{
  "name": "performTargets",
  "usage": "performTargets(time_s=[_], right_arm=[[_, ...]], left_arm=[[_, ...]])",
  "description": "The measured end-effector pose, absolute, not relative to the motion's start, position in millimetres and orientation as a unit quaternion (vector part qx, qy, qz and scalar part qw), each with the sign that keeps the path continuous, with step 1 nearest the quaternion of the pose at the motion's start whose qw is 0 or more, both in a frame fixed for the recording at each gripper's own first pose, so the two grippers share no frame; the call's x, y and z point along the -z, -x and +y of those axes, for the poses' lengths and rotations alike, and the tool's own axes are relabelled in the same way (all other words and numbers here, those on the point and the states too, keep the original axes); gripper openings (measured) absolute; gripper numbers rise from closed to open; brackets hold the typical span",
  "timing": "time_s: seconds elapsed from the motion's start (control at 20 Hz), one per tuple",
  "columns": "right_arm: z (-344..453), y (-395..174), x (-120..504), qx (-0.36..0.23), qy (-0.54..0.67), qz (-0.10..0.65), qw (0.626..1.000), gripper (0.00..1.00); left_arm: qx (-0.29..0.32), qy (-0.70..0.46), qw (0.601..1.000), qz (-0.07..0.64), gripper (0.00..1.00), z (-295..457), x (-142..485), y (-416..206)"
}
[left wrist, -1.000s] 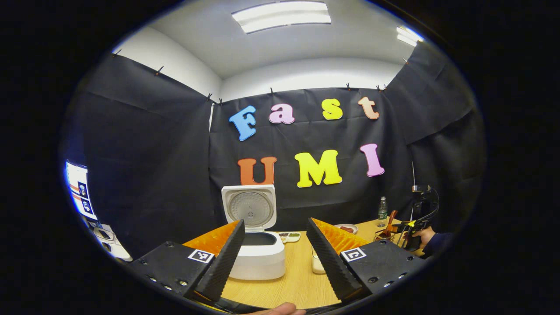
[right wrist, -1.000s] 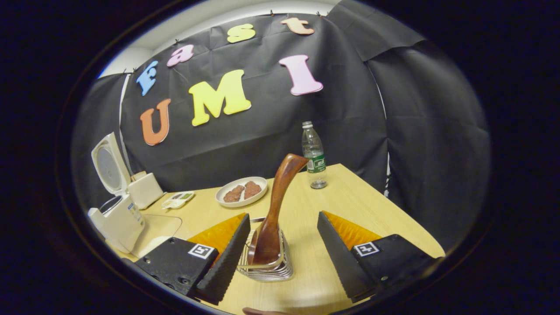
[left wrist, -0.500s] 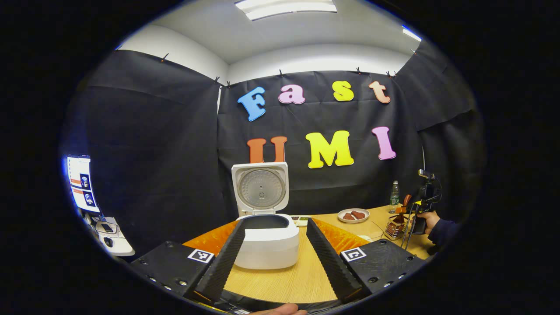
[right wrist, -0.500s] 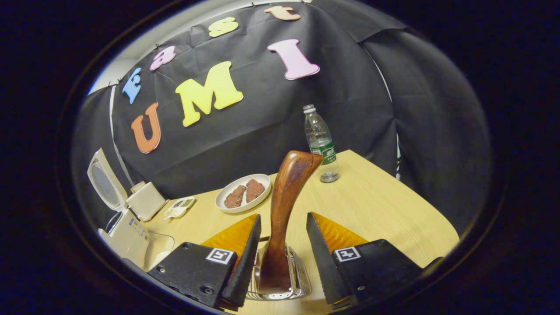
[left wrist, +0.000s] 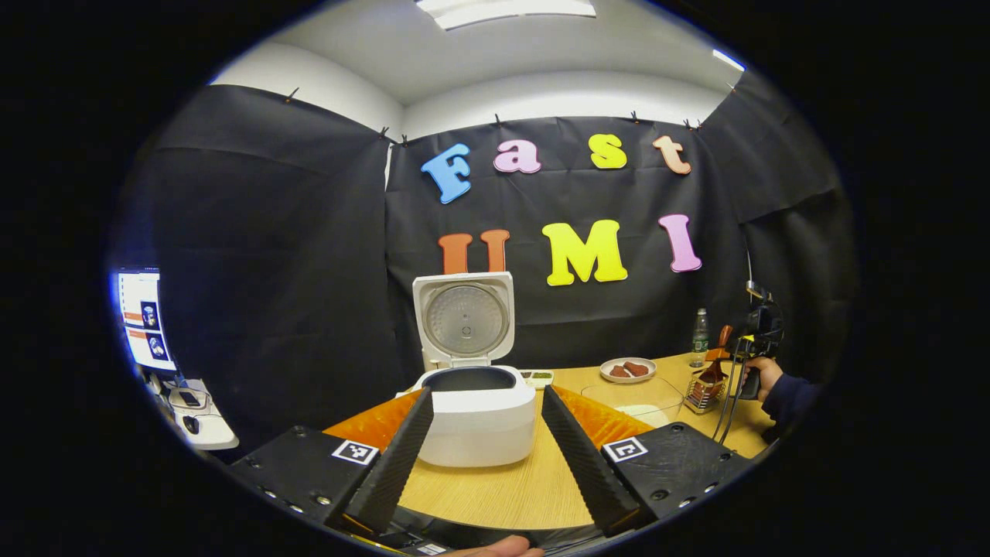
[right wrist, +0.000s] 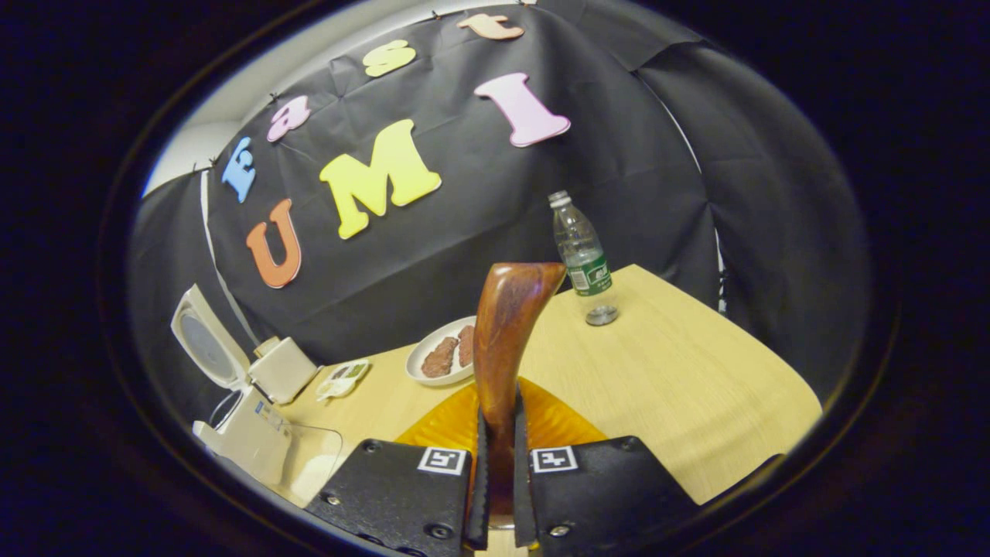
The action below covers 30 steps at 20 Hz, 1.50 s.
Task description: Close the left gripper, press the button to open the rice cooker; take a wooden spoon from the chopstick holder with the right hand, scoop a spoonful of rice and pour it into the rice cooker, then put the wooden spoon back into the chopstick holder.
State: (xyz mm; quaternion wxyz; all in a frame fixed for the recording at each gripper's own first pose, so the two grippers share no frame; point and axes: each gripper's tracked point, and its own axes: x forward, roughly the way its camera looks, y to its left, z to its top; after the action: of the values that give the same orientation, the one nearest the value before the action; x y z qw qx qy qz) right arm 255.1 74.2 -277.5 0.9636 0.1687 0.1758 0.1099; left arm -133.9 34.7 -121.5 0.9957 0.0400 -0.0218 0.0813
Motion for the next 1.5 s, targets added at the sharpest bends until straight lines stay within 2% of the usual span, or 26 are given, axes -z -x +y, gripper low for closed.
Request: performTargets(time_s=[0.4,0.75,1.0,1.15,1.5], right_arm=[[95.4,-233.3,210.5,-0.102,-0.116,0.120,0.981,0.13],[185.4,-194.5,160.2,-0.150,-0.050,0.074,0.985,0.13],[245.5,-172.6,174.1,-0.148,-0.021,0.059,0.987,0.14],[269.1,-168.8,207.0,-0.138,0.000,0.076,0.988,0.13],[283.7,-178.4,271.4,-0.108,0.059,0.095,0.988,0.13]], left_arm=[[-0.078,-0.032,0.996,-0.040,0.90,52.1,112.2,157.7],[-0.084,-0.016,0.996,-0.037,0.90,69.0,117.6,164.2],[-0.082,-0.008,0.996,-0.028,0.90,73.4,126.5,166.4],[-0.088,-0.012,0.996,-0.021,0.90,78.3,131.3,165.0],[-0.097,-0.008,0.995,-0.012,0.90,90.4,143.0,164.0]])
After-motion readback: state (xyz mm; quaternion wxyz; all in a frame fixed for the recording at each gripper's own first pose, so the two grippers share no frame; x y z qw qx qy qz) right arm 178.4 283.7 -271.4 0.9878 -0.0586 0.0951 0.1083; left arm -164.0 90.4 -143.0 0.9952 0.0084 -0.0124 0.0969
